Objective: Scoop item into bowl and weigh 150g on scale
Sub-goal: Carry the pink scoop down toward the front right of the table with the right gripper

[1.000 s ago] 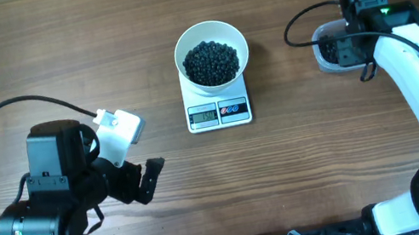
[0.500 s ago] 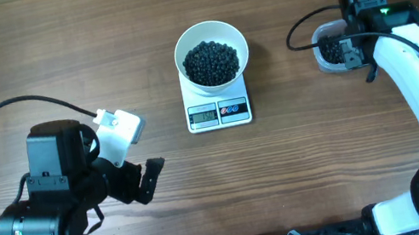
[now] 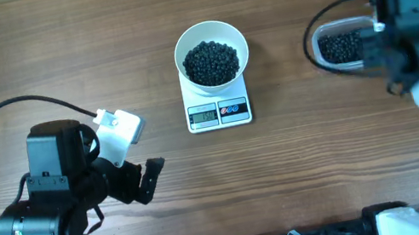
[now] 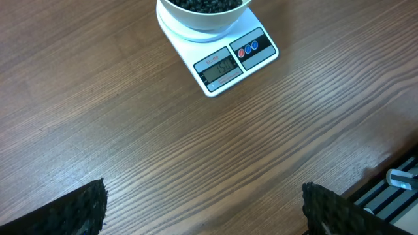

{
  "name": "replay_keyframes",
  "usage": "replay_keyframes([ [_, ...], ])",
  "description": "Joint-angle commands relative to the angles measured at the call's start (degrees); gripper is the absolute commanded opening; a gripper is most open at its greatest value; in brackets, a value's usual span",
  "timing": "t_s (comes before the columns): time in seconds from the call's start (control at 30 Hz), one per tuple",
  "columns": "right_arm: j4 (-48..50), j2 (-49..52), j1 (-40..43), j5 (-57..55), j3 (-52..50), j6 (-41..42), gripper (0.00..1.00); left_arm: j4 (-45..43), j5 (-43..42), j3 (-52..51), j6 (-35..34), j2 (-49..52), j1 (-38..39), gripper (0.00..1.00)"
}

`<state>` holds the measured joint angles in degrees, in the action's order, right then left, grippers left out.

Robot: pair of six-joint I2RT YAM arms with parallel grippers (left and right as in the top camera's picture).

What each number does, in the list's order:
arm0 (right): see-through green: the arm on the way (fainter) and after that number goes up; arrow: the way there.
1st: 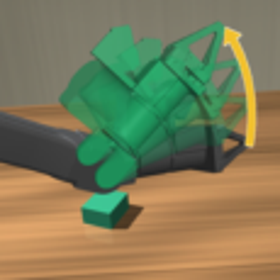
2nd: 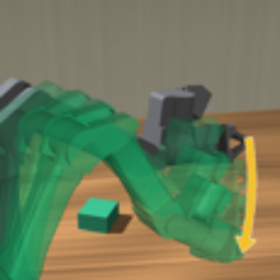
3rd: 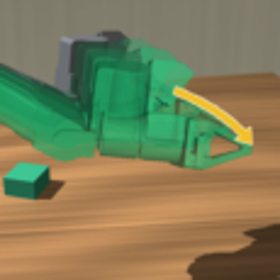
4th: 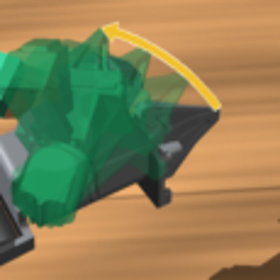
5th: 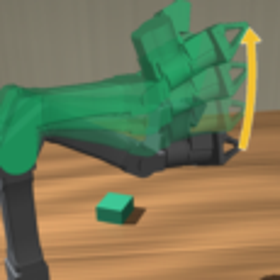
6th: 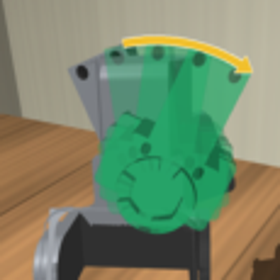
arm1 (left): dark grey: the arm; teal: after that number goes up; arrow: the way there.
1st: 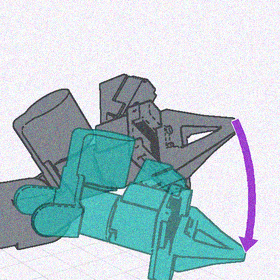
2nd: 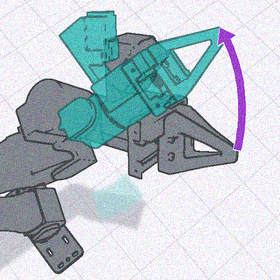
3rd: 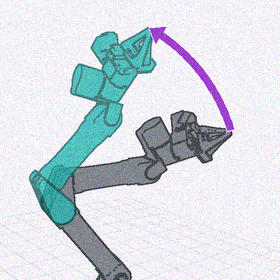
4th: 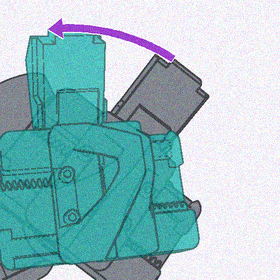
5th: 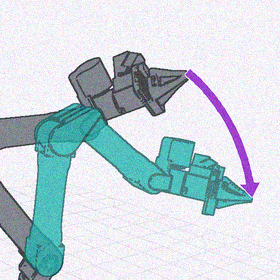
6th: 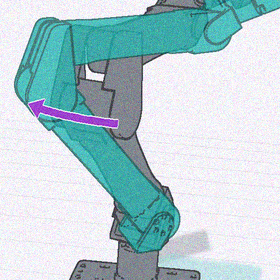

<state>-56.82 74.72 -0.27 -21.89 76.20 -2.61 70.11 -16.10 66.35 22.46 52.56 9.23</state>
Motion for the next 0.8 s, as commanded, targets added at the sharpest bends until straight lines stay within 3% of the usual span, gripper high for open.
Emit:
replay_keyframes([
  [0.0,-2.5,-5.8,2.1,4.5,-0.1,4.9,0.04,-0.2,0.1,0.9,1.1,-0.1,-0.4,1.0],
  [0.13,-11.9,-12.8,4.7,7.0,-0.1,10.4,0.04,-0.2,0.1,0.9,1.1,-0.1,-0.4,1.0],
  [0.43,-17.0,-26.1,6.4,7.4,-0.1,21.9,0.04,-0.2,0.1,0.9,1.2,-0.1,-0.4,1.0],
  [0.57,-20.2,-29.2,6.4,7.4,-1.4,31.4,0.04,-0.2,0.1,0.9,1.2,-0.1,-0.4,1.0],
  [0.77,-15.0,-29.6,6.3,15.2,-12.0,36.2,0.04,-0.2,0.1,0.9,1.2,-0.1,-0.4,1.0],
])
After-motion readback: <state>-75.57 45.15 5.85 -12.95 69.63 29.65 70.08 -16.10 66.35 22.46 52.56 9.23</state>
